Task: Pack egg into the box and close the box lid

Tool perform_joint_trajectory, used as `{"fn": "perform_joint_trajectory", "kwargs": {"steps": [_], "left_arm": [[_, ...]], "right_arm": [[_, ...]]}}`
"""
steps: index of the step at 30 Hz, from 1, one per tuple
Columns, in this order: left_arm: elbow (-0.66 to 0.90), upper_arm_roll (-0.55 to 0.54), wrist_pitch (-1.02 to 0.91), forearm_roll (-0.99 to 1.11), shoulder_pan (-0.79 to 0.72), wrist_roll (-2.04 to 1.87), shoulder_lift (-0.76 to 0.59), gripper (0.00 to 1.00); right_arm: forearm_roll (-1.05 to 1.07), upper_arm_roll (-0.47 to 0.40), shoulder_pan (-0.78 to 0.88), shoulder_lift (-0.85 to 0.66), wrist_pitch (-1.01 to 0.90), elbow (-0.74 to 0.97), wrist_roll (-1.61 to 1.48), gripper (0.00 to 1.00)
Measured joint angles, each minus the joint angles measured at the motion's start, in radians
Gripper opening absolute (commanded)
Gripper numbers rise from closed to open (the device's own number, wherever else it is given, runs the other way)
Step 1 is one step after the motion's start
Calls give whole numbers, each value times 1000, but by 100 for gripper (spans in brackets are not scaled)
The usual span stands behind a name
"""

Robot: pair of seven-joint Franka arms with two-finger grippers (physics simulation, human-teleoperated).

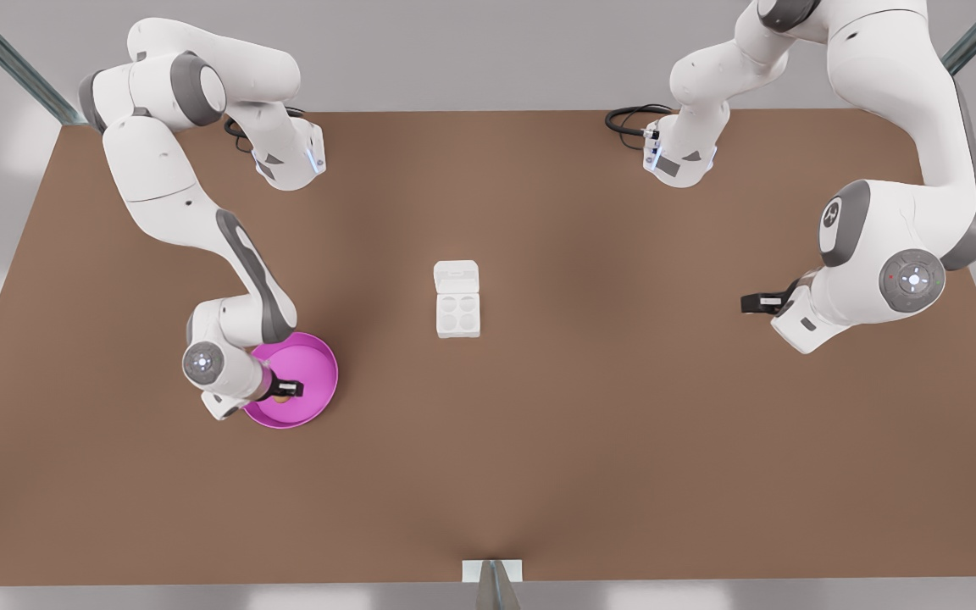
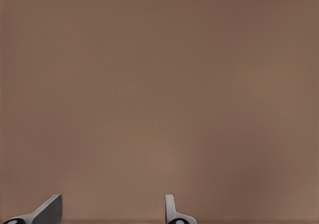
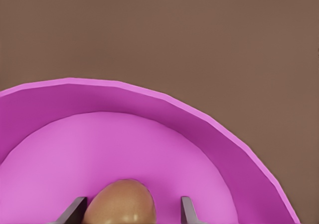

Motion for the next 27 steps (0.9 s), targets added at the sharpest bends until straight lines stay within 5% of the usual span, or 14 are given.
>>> {"fn": "perform_joint_trajectory", "kwargs": {"steps": [6, 14, 22, 27], "left_arm": [[0, 0, 0, 0, 0, 0, 0, 100], [0, 0, 0, 0, 0, 0, 0, 100], [1, 0, -1, 1, -1, 0, -1, 100], [2, 0, 0, 4, -3, 0, 0, 100]], "right_arm": [[2, 3, -2, 7, 1, 4, -3, 71], [8, 12, -5, 5, -1, 11, -11, 50], [14, 13, -19, 5, -6, 21, -31, 46], [16, 85, -87, 0, -27, 38, -43, 46]]}}
